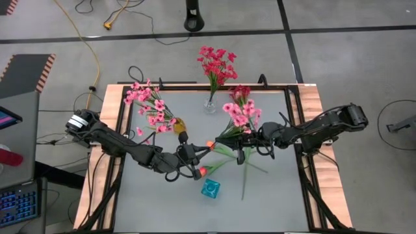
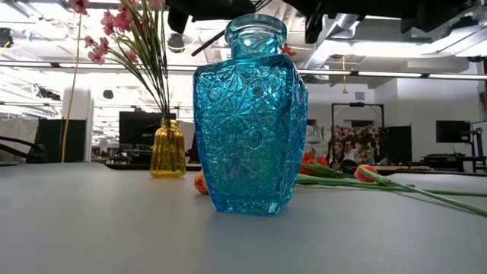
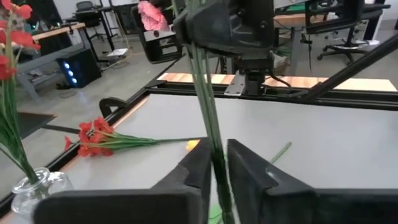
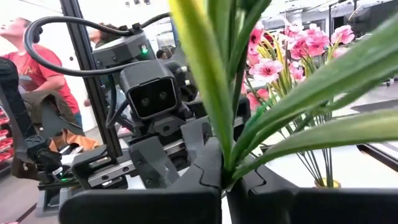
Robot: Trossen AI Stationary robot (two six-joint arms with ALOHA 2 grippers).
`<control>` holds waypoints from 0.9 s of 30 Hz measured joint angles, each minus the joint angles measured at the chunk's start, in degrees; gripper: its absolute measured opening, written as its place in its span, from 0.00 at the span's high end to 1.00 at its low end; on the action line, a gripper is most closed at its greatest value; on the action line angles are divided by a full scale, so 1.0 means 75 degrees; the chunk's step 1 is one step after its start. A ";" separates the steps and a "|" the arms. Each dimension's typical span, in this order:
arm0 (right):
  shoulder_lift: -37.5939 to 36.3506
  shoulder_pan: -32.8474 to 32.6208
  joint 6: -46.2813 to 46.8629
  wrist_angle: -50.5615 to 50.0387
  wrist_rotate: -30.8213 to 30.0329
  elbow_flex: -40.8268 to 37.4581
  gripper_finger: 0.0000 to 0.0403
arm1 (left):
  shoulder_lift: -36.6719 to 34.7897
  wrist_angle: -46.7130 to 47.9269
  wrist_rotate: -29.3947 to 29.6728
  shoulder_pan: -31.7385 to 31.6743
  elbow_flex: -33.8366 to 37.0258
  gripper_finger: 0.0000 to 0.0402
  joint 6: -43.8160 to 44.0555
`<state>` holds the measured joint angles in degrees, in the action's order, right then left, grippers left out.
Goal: Sort flowers into vase by color
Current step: Put the pink flowers into the yellow vase
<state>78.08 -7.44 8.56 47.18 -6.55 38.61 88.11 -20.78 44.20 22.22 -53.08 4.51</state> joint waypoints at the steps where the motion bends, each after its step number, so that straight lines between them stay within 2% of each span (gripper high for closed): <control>1: 0.0000 0.0001 0.0000 0.0001 -0.0004 0.0000 0.93 | -0.0024 0.0000 -0.0005 0.0000 0.0000 0.87 -0.0021; 7: 0.0006 0.0018 -0.0148 -0.0027 -0.0071 0.0000 0.94 | -0.0588 0.0803 -0.0100 0.0155 0.0000 0.70 0.0042; 12: 0.0006 0.0062 -0.0441 -0.0318 -0.0164 0.0295 0.94 | -0.1476 0.2136 -0.0036 0.0454 -0.0002 0.68 0.0802; 18: 0.0006 0.0338 -0.0861 -0.0922 -0.0160 0.0857 0.94 | -0.2122 0.3596 0.0266 0.1032 0.0000 0.75 0.1168; 21: 0.0006 0.0583 -0.1162 -0.1053 -0.0153 0.1043 0.94 | -0.2164 0.4159 0.0604 0.1305 0.0000 0.82 0.1331; 27: 0.0003 0.1154 -0.1204 -0.1160 -0.0143 0.1163 0.94 | -0.2036 0.4936 0.0672 0.1777 0.0110 0.98 0.1884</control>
<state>78.11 1.21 -0.47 38.48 -7.62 47.33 72.84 16.24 49.24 35.55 -52.25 18.64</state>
